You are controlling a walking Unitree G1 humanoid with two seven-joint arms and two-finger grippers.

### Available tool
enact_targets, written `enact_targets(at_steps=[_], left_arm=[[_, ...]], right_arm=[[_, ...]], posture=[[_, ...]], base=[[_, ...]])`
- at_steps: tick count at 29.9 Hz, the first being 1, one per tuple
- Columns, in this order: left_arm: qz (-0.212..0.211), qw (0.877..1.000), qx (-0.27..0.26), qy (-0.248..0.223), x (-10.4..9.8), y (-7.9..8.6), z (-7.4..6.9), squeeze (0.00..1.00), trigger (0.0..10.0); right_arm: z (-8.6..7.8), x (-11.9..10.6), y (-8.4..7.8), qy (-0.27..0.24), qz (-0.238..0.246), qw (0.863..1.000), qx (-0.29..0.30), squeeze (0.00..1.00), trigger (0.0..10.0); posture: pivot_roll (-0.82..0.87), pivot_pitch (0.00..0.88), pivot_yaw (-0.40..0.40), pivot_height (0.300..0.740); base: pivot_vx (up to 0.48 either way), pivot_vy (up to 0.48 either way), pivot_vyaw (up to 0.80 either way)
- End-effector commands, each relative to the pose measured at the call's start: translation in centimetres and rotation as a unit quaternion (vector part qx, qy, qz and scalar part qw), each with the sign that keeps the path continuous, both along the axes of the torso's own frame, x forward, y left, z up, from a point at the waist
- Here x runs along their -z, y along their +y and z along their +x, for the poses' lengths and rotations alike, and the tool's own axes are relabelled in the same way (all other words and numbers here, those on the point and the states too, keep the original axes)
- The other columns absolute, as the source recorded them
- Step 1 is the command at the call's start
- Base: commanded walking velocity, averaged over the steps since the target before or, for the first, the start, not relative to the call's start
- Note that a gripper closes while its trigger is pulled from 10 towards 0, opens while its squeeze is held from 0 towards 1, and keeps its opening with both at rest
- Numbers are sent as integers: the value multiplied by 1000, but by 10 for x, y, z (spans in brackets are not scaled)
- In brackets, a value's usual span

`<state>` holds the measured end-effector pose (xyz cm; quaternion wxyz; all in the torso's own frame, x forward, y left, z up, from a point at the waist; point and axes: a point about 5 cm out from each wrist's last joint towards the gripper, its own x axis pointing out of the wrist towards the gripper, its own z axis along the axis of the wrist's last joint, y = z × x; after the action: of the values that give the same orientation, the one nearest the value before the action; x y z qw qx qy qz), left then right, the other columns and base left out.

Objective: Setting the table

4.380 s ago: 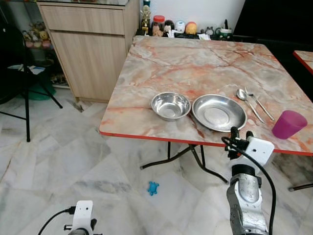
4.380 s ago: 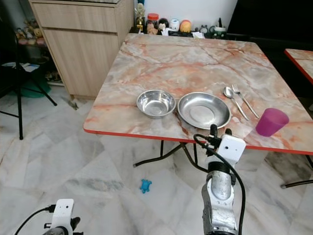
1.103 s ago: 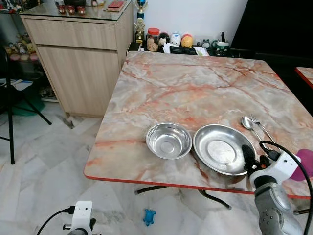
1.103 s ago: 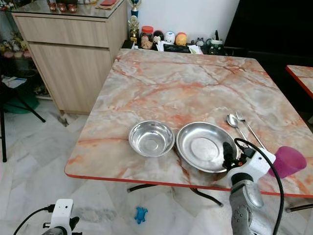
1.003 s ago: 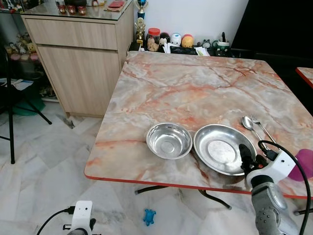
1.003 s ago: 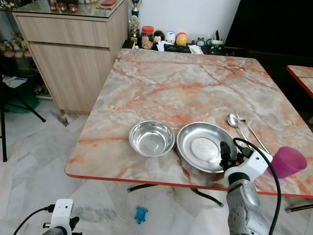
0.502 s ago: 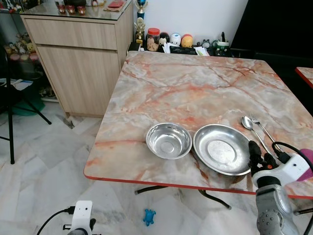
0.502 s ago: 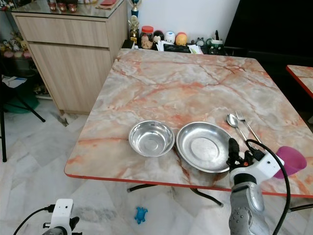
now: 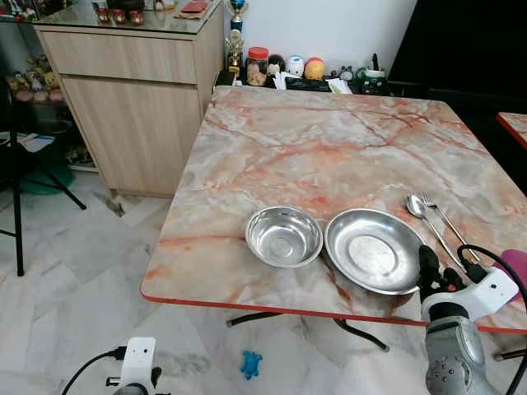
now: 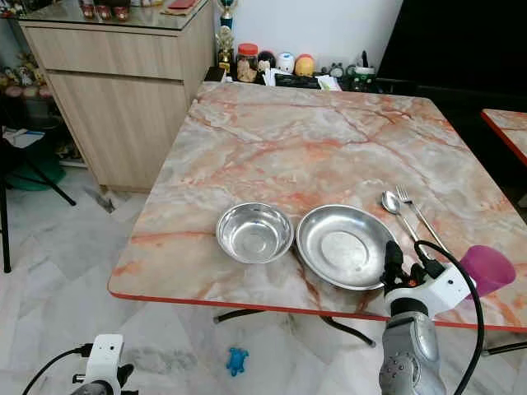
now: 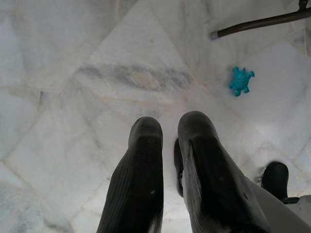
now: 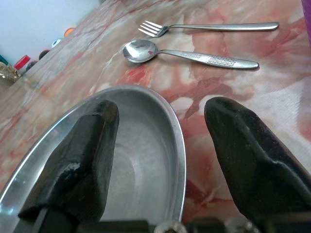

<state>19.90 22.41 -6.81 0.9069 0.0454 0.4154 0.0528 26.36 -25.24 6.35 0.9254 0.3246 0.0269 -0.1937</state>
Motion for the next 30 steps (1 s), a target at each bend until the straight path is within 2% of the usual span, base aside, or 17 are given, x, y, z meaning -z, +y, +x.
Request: enact_targets(at_steps=[1, 13, 22, 30], left_arm=[[4, 1000, 3, 5, 2, 0, -3, 0, 10000], [6, 1000, 10, 6, 2, 0, -3, 0, 10000], [7, 1000, 9, 6, 2, 0, -3, 0, 10000], [7, 1000, 9, 6, 2, -1, -3, 0, 10000]], right_arm=[[-2, 3, -4, 6, 12, 1000, 13, 0, 10000], [-4, 16, -4, 50, 17, 998, 15, 0, 10000], [-2, 16, -3, 51, 13, 999, 11, 0, 10000], [4, 13, 0, 53, -17, 998, -13, 0, 10000]], posture=[[109, 0, -70, 740], [110, 0, -67, 740], [113, 0, -68, 740], [111, 0, -68, 740]], base=[[0, 0, 0], [0, 0, 0], [0, 0, 0], [0, 0, 0]])
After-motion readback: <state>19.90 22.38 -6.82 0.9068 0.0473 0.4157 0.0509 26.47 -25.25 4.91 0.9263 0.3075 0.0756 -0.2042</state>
